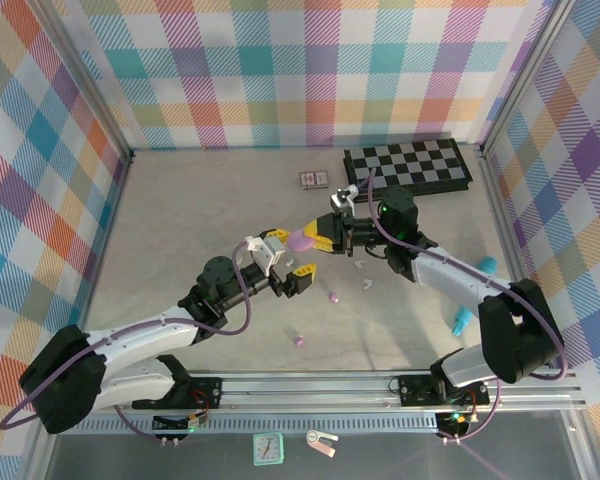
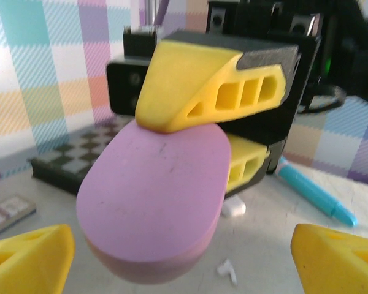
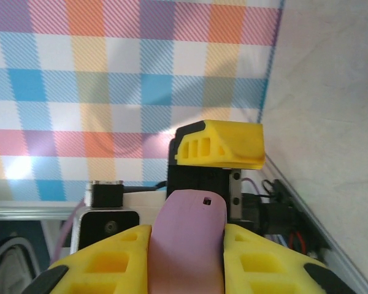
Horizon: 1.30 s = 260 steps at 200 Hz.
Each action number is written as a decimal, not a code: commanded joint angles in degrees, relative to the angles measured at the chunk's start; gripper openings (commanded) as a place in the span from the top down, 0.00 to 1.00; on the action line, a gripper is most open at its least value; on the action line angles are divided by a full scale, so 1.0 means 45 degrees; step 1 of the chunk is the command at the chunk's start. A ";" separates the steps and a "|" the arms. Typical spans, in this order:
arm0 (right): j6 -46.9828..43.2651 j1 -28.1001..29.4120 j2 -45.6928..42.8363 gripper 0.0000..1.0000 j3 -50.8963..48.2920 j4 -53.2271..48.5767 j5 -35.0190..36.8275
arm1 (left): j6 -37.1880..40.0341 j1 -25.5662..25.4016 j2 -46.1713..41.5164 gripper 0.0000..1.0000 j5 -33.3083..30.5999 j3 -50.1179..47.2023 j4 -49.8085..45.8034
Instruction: Insert the wireless bluetooth earbuds into the charging case
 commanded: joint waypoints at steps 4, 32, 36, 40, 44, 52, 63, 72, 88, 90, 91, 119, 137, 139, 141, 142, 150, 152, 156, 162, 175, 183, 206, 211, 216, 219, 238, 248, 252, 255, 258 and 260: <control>0.3322 -0.0090 0.0262 0.92 -0.0389 0.4498 -0.0093 | -0.0127 -0.0045 0.0530 0.11 0.0827 0.0051 0.3333; 0.4315 -0.0113 0.0324 0.93 -0.0790 0.5793 0.0147 | -0.0721 0.0330 0.1159 0.17 0.1583 -0.0041 0.4900; 0.4391 -0.0111 0.0316 0.93 -0.0843 0.5879 0.0189 | -0.0797 0.0404 0.1234 0.18 0.1679 -0.0074 0.5123; 0.4483 -0.0106 0.0314 0.93 -0.0904 0.5971 0.0239 | -0.0875 0.0495 0.1318 0.19 0.1802 -0.0085 0.5355; 0.4574 -0.0127 0.0311 0.94 -0.0948 0.6128 0.0295 | -0.0953 0.0547 0.1380 0.19 0.1920 -0.0104 0.5539; 0.4717 -0.0130 0.0304 0.94 -0.1038 0.6329 0.0348 | -0.1068 0.0705 0.1528 0.22 0.2147 -0.0124 0.5872; 0.4846 -0.0130 0.0303 0.94 -0.1124 0.6502 0.0430 | -0.1180 0.0846 0.1663 0.25 0.2360 -0.0101 0.6147; 0.4921 -0.0130 0.0289 0.95 -0.1182 0.6577 0.0486 | -0.1317 0.0964 0.1771 0.27 0.2470 -0.0058 0.6331; 0.4984 -0.0149 0.0248 0.95 -0.1228 0.6706 0.0557 | -0.1395 0.1101 0.1931 0.31 0.2856 0.0011 0.6412; 0.5009 -0.0149 0.0246 0.95 -0.1230 0.6727 0.0571 | -0.1397 0.1105 0.1950 0.32 0.2898 0.0027 0.6411; 0.5007 -0.0159 0.0246 0.95 -0.1240 0.6733 0.0573 | -0.1397 0.1116 0.1969 0.33 0.2931 0.0029 0.6411; 0.4986 -0.0208 0.0138 0.95 -0.1296 0.6706 0.0661 | -0.1480 0.1195 0.2095 0.43 0.3338 0.0127 0.6441; 0.5006 -0.0213 0.0112 0.96 -0.1326 0.6687 0.0644 | -0.1553 0.1204 0.2111 0.46 0.3489 0.0176 0.6450; 0.5005 -0.0209 0.0110 0.96 -0.1328 0.6683 0.0651 | -0.1583 0.1204 0.2112 0.46 0.3506 0.0185 0.6450; 0.5005 -0.0209 0.0109 0.96 -0.1314 0.6667 0.0653 | -0.1595 0.1219 0.2122 0.46 0.3524 0.0187 0.6450; 0.5005 -0.0208 0.0109 0.96 -0.1312 0.6665 0.0644 | -0.1594 0.1212 0.2123 0.46 0.3527 0.0188 0.6450; 0.4978 -0.0219 0.0109 0.96 -0.1330 0.6599 0.0625 | -0.1611 0.1224 0.2105 0.46 0.3583 0.0223 0.6450; 0.4983 -0.0221 0.0109 0.96 -0.1334 0.6588 0.0627 | -0.1627 0.1224 0.2100 0.46 0.3602 0.0226 0.6450; 0.4967 -0.0211 0.0099 0.96 -0.1334 0.6551 0.0626 | -0.1646 0.1225 0.2100 0.46 0.3625 0.0245 0.6450; 0.4931 -0.0208 0.0089 0.96 -0.1341 0.6493 0.0646 | -0.1647 0.1224 0.2100 0.46 0.3658 0.0275 0.6460; 0.4864 -0.0208 0.0069 0.96 -0.1362 0.6390 0.0634 | -0.1707 0.1224 0.2076 0.48 0.3701 0.0324 0.6454; 0.4853 -0.0208 0.0040 0.97 -0.1352 0.6355 0.0648 | -0.1695 0.1229 0.2068 0.48 0.3706 0.0354 0.6460; 0.4755 -0.0208 -0.0007 0.97 -0.1387 0.6228 0.0652 | -0.1752 0.1253 0.2144 0.52 0.3746 0.0422 0.6456; 0.4736 -0.0209 -0.0025 0.97 -0.1387 0.6167 0.0631 | -0.1783 0.1246 0.2155 0.52 0.3766 0.0441 0.6451; 0.4704 -0.0208 -0.0028 0.97 -0.1401 0.6126 0.0640 | -0.1792 0.1245 0.2173 0.53 0.3797 0.0460 0.6452; 0.4698 -0.0208 -0.0045 0.97 -0.1421 0.6116 0.0659 | -0.1798 0.1253 0.2180 0.54 0.3805 0.0476 0.6460; 0.4642 -0.0214 -0.0067 0.97 -0.1479 0.6018 0.0664 | -0.1885 0.1243 0.2218 0.54 0.3877 0.0558 0.6478; 0.4613 -0.0213 -0.0067 0.97 -0.1489 0.5986 0.0635 | -0.1899 0.1243 0.2232 0.54 0.3918 0.0607 0.6488; 0.4605 -0.0218 -0.0072 0.97 -0.1496 0.5979 0.0649 | -0.1895 0.1243 0.2232 0.54 0.3931 0.0617 0.6501; 0.4615 -0.0209 -0.0068 0.97 -0.1501 0.5978 0.0636 | -0.1904 0.1243 0.2258 0.54 0.3954 0.0635 0.6491; 0.4599 -0.0208 -0.0075 0.97 -0.1497 0.5978 0.0644 | -0.1905 0.1243 0.2244 0.54 0.3942 0.0647 0.6494; 0.4605 -0.0208 -0.0069 0.97 -0.1503 0.5978 0.0647 | -0.1905 0.1248 0.2267 0.54 0.3951 0.0659 0.6500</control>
